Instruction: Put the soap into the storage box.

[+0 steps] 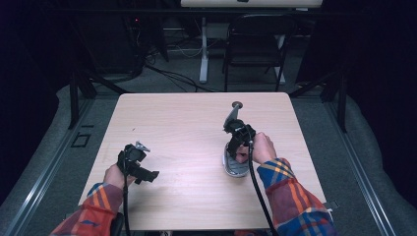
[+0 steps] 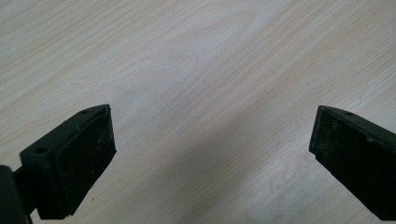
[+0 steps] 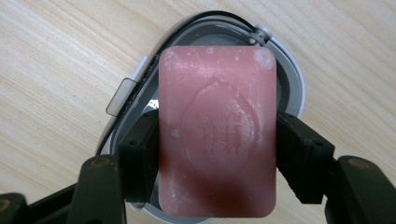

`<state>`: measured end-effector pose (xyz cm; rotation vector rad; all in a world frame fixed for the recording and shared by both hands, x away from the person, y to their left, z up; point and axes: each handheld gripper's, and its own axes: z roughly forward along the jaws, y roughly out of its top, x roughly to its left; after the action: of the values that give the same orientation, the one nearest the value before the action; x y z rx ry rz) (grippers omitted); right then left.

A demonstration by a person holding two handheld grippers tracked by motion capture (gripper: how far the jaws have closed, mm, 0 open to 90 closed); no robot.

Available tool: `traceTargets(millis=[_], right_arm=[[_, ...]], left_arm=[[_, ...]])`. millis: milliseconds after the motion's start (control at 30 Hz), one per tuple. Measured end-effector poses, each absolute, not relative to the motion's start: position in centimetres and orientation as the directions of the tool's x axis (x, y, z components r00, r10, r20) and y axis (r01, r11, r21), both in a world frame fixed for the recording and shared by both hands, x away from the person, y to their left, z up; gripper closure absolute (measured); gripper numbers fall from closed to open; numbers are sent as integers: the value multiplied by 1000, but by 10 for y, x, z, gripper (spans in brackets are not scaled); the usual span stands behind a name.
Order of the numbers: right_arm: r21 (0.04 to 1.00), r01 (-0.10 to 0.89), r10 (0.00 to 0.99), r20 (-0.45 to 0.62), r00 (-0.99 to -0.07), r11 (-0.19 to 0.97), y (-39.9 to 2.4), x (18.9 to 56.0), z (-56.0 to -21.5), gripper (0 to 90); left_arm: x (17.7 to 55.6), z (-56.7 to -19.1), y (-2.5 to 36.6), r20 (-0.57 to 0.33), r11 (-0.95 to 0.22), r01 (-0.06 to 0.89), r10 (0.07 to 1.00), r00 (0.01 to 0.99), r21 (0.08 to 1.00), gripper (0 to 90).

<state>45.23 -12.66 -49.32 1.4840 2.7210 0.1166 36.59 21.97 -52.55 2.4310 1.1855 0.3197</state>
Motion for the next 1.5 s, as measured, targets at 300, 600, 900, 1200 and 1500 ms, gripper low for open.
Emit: traceTargets(millis=[300,600,900,1200,1500], right_arm=[[23,840,841,-10,-542,542,-125,455,-496,368],[65,850,851,25,-525,523,-128,452,-492,361],[64,851,850,48,-525,521,-130,450,-490,364],[111,835,833,75,-548,540,-133,445,-479,422],[156,812,816,58,-576,562,-141,434,-462,403]], left_arm=[[366,-526,219,28,-560,692,786,618,455,2],[366,-526,218,29,-562,692,785,618,453,2],[366,-526,219,29,-561,693,786,618,453,2],[366,-526,219,28,-562,693,785,619,451,2],[371,-528,214,24,-570,688,778,628,448,2]])
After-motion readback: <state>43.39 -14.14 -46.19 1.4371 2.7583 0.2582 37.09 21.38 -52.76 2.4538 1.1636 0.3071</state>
